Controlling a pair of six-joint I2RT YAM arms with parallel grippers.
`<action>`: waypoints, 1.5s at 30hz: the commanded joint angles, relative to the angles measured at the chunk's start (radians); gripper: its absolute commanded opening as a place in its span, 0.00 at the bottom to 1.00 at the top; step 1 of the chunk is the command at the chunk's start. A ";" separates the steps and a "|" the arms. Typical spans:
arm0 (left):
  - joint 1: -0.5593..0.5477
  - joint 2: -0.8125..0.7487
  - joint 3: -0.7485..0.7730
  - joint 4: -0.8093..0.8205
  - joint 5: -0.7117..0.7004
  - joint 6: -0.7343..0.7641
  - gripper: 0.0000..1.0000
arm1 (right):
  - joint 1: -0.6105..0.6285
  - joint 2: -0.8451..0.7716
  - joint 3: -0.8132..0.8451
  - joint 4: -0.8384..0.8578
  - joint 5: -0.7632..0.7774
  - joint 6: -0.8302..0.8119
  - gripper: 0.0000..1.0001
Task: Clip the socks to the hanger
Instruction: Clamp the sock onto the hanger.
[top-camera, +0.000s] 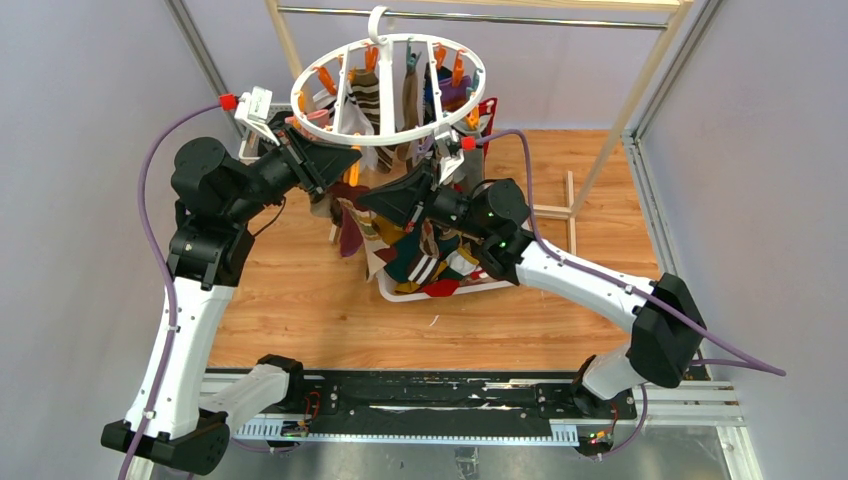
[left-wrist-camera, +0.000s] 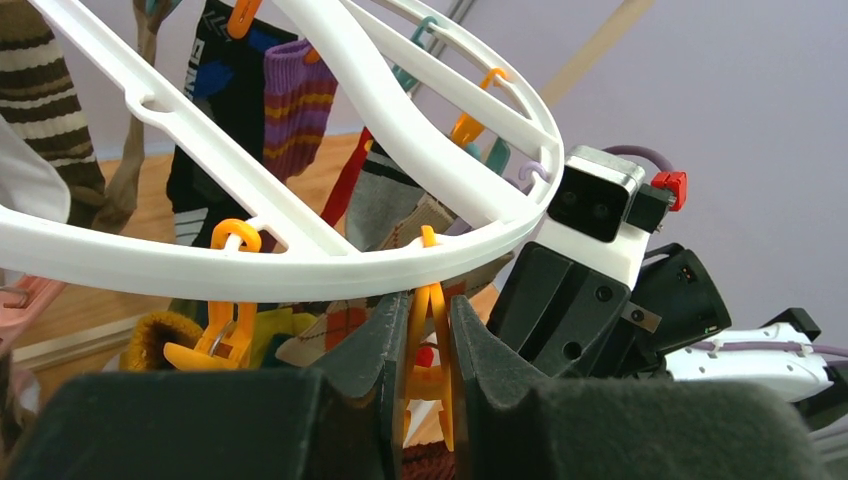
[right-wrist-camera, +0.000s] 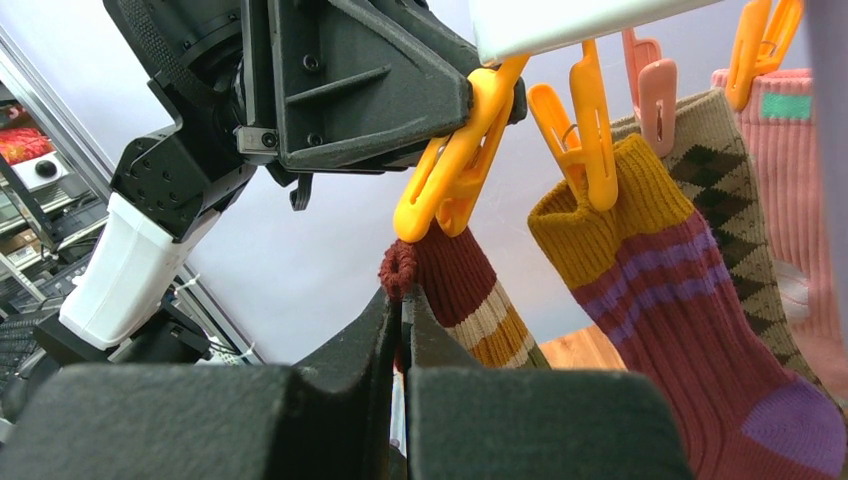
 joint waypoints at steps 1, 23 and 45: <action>-0.002 -0.022 -0.010 0.026 0.094 -0.027 0.00 | -0.024 0.029 -0.012 0.036 0.017 0.050 0.00; -0.002 -0.023 -0.021 0.045 0.121 -0.041 0.00 | -0.041 0.067 -0.045 0.125 0.019 0.102 0.00; -0.001 -0.029 -0.026 0.045 0.117 -0.038 0.00 | -0.040 0.058 -0.049 0.172 -0.008 0.105 0.00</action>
